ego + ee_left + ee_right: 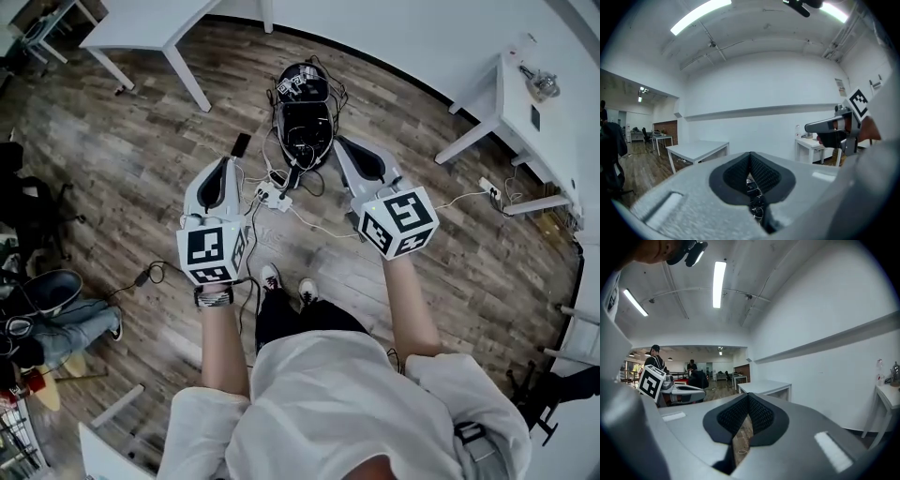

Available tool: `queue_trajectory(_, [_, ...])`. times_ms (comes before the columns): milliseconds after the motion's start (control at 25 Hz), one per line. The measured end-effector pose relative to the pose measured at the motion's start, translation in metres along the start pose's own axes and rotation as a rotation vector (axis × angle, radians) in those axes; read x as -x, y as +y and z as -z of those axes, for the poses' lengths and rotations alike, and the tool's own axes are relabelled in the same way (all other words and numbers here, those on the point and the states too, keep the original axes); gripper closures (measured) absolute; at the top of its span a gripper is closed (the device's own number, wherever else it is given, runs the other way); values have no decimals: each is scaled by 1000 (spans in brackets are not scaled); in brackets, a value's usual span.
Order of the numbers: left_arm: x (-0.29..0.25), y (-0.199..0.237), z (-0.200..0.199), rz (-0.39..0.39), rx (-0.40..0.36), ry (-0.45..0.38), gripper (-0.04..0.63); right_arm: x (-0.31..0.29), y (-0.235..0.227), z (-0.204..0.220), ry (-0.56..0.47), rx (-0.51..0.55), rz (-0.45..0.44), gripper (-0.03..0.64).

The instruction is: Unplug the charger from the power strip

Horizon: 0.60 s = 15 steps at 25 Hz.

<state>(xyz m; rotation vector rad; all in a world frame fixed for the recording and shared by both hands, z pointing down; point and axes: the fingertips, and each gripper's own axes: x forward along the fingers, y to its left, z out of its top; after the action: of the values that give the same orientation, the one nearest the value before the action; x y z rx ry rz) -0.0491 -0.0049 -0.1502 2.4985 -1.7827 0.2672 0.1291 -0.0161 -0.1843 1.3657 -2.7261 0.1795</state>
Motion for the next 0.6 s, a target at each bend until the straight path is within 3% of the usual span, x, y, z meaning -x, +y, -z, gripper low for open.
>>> queue_trajectory(480, [56,3,-47,-14,-39,-37,591,36,49,-49,-31,77,-26,615])
queue_trajectory(600, [58,4,-52,-8,-17,-39,591,34,54,-52,-33,82,-23,615])
